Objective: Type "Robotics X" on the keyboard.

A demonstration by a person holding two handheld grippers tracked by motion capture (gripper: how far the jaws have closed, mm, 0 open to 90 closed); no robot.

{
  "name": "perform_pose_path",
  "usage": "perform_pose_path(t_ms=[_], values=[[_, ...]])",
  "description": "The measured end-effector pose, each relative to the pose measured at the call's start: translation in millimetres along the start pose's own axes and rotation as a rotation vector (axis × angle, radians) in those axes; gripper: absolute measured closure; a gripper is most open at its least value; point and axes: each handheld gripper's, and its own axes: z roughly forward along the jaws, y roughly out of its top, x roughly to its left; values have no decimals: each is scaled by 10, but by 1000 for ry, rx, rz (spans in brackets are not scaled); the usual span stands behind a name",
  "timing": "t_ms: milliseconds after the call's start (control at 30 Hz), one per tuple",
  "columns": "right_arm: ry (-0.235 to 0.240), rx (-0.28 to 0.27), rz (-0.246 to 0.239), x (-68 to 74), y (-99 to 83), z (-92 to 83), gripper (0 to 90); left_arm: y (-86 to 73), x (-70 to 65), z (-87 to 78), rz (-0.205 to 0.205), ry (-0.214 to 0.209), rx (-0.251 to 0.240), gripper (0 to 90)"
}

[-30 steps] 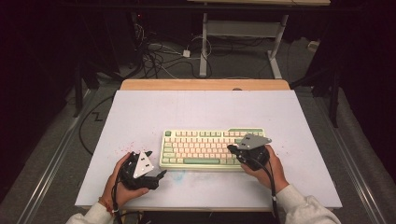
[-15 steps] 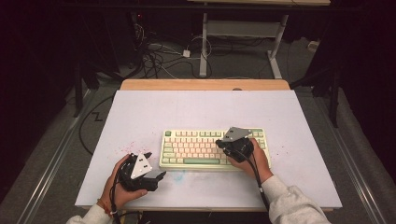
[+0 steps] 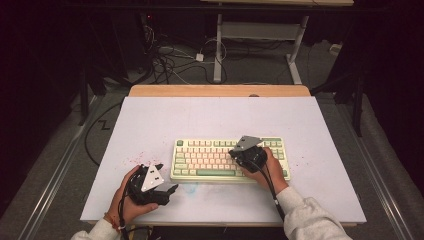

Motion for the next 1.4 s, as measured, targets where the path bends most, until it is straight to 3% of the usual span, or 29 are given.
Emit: perform_pose_path(t_ms=[300, 600, 967, 1133, 1167, 1267, 1400], values=[[-12, 38, -2, 13, 15, 9, 900, -4, -4, 8, 6, -5, 9, 178], [-2, -74, 31, 4, 22, -209, 900, -2, 0, 13, 7, -3, 11, 178], [-24, -149, 48, -36, 11, -463, 844, 4, -9, 18, 15, -1, 20, 178], [-35, -176, 55, -26, -30, -556, 743, 7, -4, 13, 12, -1, 17, 178], [-50, -182, 54, -26, -45, -588, 666, 8, -4, 12, 13, 0, 18, 181], [-62, -189, 63, -25, -62, -618, 617, 12, -6, 10, 12, 2, 18, 184], [-66, -231, 49, -18, -121, -697, 461, 16, -6, 0, 11, 4, 16, 199]])
